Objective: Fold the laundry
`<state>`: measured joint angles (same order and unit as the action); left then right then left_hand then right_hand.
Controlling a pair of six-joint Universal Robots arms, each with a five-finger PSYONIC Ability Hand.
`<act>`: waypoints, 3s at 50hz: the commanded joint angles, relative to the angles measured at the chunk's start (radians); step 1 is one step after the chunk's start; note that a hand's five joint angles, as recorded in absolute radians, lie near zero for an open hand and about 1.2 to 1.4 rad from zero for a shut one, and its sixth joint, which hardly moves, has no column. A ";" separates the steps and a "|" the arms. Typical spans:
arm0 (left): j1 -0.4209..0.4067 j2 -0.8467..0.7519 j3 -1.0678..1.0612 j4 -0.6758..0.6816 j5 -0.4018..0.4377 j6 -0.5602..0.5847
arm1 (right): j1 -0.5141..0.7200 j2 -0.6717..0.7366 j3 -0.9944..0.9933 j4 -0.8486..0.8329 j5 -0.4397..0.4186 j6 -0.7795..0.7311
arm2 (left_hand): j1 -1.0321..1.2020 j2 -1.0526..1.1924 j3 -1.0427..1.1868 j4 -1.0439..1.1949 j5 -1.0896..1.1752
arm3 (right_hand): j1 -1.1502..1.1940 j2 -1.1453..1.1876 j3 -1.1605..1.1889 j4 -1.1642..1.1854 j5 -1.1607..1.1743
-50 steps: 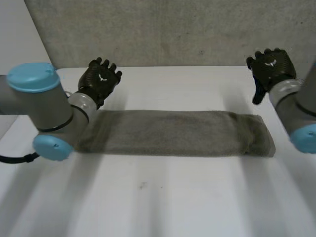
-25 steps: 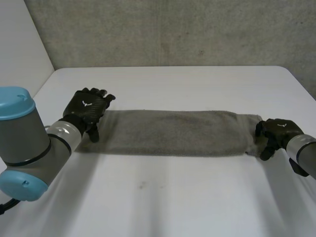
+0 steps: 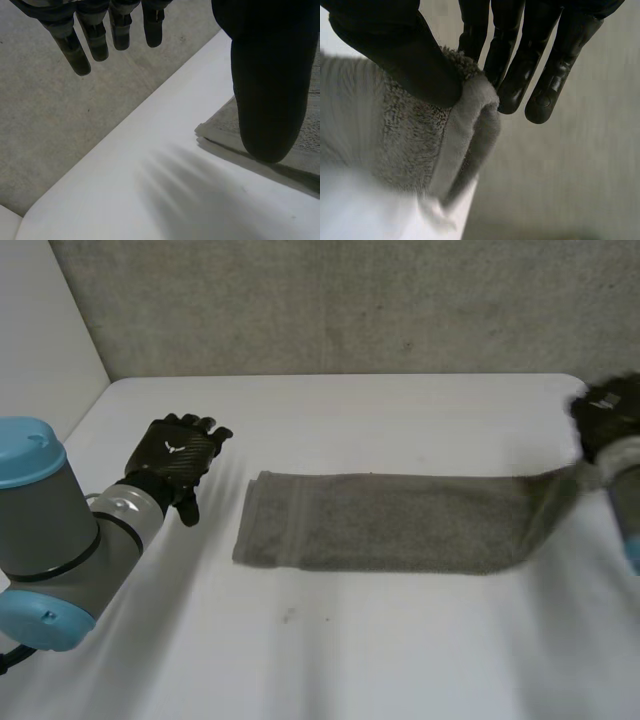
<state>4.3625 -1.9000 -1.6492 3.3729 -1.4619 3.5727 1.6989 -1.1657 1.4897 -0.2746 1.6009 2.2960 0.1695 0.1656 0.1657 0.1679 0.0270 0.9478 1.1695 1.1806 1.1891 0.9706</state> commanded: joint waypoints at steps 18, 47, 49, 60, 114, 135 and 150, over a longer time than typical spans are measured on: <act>0.029 0.050 -0.026 0.002 -0.005 -0.029 | 0.736 0.416 -0.275 -0.034 -0.286 -0.009 | 0.009 0.013 0.013 0.010 -0.023 | -0.349 -0.570 -0.582 -0.590 -0.546; -0.192 -0.246 0.126 -0.004 -0.093 -0.190 | 0.263 0.128 0.181 0.091 -0.139 0.550 | 0.029 0.033 0.033 0.031 -0.003 | -0.293 -0.514 -0.525 -0.534 -0.490; -0.190 -0.243 0.118 -0.006 -0.095 -0.183 | 0.260 0.144 0.176 0.081 -0.134 0.523 | 0.029 0.033 0.033 0.031 -0.003 | -0.061 -0.283 -0.294 -0.303 -0.259; -0.190 -0.071 0.034 -0.007 -0.101 -0.184 | 0.272 0.147 -0.008 0.074 -0.072 0.375 | 0.026 0.030 0.030 0.028 -0.006 | 0.448 0.227 0.216 0.207 0.251; -0.184 -0.315 0.258 -0.205 -0.221 -0.483 | 0.481 0.469 -0.534 0.448 -0.231 0.678 | 0.082 0.086 0.086 0.084 0.050 | -0.773 -0.995 -1.006 -1.015 -0.971; -0.175 0.099 0.319 -0.221 -0.219 -0.301 | 0.377 -0.015 -0.477 0.433 -0.056 0.669 | 0.032 0.036 0.036 0.034 0.000 | -0.773 -0.995 -1.006 -1.015 -0.971; -0.100 0.269 0.450 -0.549 -0.222 -0.359 | 0.251 -0.269 -0.319 0.459 0.031 0.685 | 0.012 0.016 0.016 0.013 -0.020 | -0.773 -0.995 -1.006 -1.015 -0.971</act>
<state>4.2428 -1.6383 -1.1940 2.9154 -1.6812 3.2515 1.9614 -1.3997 1.1096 0.1689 1.6373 2.9866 0.1779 0.1774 0.1753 0.1771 0.0270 0.1895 0.2167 0.2040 0.2267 0.0468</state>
